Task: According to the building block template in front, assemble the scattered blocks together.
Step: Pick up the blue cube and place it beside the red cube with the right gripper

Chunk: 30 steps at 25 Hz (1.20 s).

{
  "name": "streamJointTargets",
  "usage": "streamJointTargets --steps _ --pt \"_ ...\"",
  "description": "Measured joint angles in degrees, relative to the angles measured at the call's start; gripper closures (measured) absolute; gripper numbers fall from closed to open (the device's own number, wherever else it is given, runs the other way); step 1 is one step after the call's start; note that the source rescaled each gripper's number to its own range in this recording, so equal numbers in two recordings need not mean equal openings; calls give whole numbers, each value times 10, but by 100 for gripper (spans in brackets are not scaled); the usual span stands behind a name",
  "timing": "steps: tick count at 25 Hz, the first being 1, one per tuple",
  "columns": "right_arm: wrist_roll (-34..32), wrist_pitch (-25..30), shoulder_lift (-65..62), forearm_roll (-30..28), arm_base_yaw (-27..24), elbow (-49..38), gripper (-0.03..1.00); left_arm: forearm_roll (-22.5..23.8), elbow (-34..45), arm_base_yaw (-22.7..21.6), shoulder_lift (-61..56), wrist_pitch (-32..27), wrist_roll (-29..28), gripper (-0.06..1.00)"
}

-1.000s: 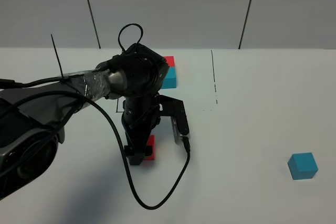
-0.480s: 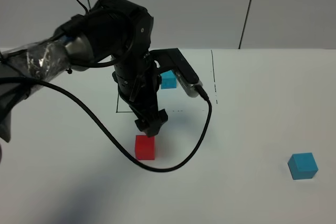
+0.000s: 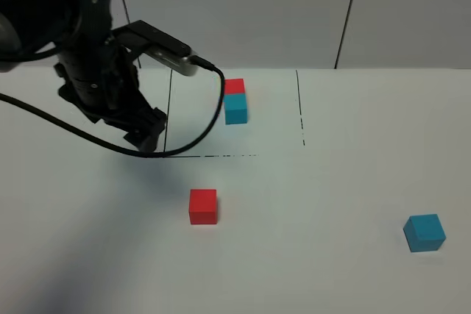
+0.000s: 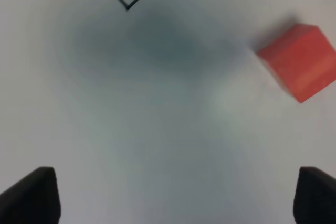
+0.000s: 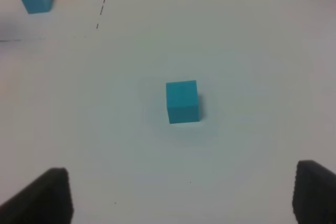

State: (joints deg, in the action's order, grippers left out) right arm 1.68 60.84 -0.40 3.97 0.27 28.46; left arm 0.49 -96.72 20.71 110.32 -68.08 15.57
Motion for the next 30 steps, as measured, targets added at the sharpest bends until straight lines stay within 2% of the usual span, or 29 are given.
streamJointTargets --steps 5,12,16,19,24,30 --pt "-1 0 0 0 0 0 28 -10 90 -32 -86 18 -13 10" --pt "-1 0 0 0 0 0 28 34 254 -34 -215 118 -69 12" --pt "-1 0 0 0 0 0 28 45 333 -35 -289 194 -111 12" --pt "-1 0 0 0 0 0 28 46 382 -35 -344 232 -118 12" --pt "-1 0 0 0 0 0 28 45 451 -35 -423 263 -124 14" --pt "-1 0 0 0 0 0 28 45 492 -35 -507 276 -139 14"
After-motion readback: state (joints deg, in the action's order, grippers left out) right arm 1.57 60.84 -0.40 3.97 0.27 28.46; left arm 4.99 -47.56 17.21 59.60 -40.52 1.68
